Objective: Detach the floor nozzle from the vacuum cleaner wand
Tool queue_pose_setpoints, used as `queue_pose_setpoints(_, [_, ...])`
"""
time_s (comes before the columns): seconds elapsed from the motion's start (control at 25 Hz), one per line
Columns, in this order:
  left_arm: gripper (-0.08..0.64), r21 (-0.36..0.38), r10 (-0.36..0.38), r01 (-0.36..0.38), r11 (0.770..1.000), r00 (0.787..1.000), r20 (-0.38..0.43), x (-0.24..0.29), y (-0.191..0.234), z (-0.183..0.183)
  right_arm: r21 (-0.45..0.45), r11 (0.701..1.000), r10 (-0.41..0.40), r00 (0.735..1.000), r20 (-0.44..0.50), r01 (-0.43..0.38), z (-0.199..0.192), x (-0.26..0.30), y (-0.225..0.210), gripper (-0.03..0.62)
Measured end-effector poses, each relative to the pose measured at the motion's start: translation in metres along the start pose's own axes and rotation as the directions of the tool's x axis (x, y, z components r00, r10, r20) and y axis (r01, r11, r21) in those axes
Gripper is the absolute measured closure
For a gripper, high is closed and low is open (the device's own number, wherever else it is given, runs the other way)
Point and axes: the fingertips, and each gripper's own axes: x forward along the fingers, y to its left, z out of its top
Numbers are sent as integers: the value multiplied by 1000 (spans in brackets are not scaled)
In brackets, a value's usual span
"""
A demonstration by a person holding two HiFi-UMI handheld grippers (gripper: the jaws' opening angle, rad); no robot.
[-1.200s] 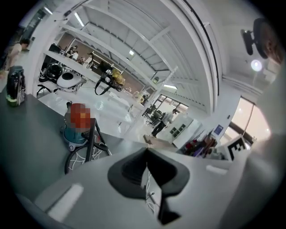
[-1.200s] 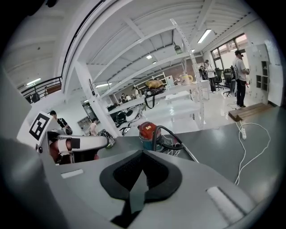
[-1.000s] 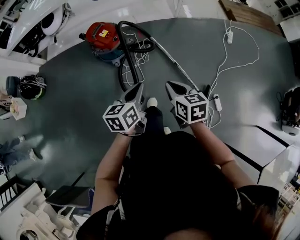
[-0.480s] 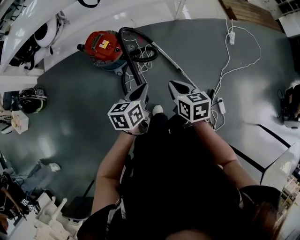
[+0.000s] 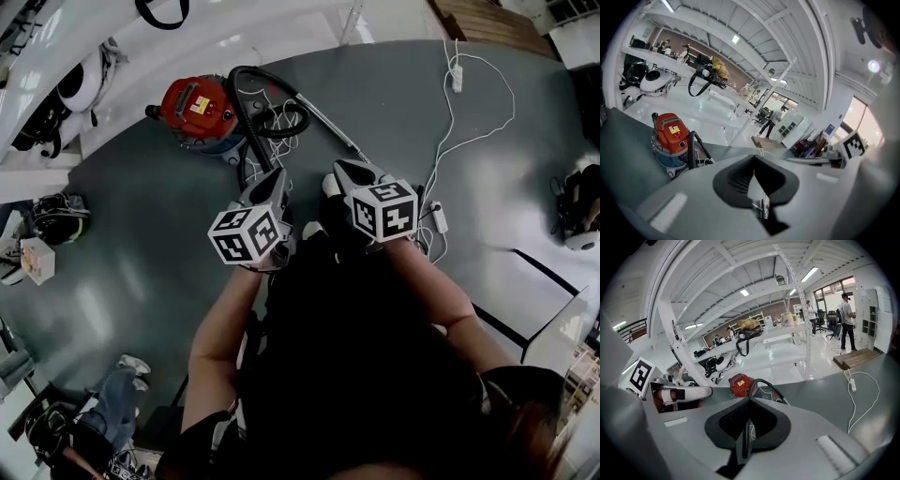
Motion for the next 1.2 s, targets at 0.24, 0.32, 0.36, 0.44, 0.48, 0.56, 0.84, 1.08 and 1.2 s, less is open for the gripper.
queue_pose_setpoints(0.24, [549,7,18,-18,1000,1000,-14,34,3,21,26,1000,1,1000,-9,-1,23,20,-29,594])
queue_pose_setpoints(0.32, [549,9,23,-23,1000,999,-25,49,3,25,36,999,7,1000,-18,-7,28,30,-42,595])
queue_pose_setpoints(0.36, [549,8,29,-29,1000,999,-31,57,5,28,39,999,12,1000,-23,-11,32,36,-48,595])
queue_pose_setpoints(0.44, [549,6,48,-48,999,998,-42,74,11,36,43,999,22,999,-35,-20,42,50,-61,594])
queue_pose_setpoints(0.48, [549,4,59,-58,998,997,-45,82,13,41,46,999,26,999,-42,-24,46,56,-69,594])
queue_pose_setpoints(0.56, [549,-1,80,-80,997,996,-51,99,16,50,49,998,37,998,-54,-34,58,67,-83,594])
queue_pose_setpoints(0.84, [549,7,105,-105,994,992,-71,170,8,85,45,997,64,994,-92,-60,93,101,-134,595])
queue_pose_setpoints(1.08, [549,46,140,-136,990,983,-116,221,19,100,45,996,84,988,-131,-78,107,130,-175,594])
queue_pose_setpoints(1.2, [549,69,144,-135,988,979,-144,248,20,103,47,995,94,984,-153,-87,114,143,-194,595])
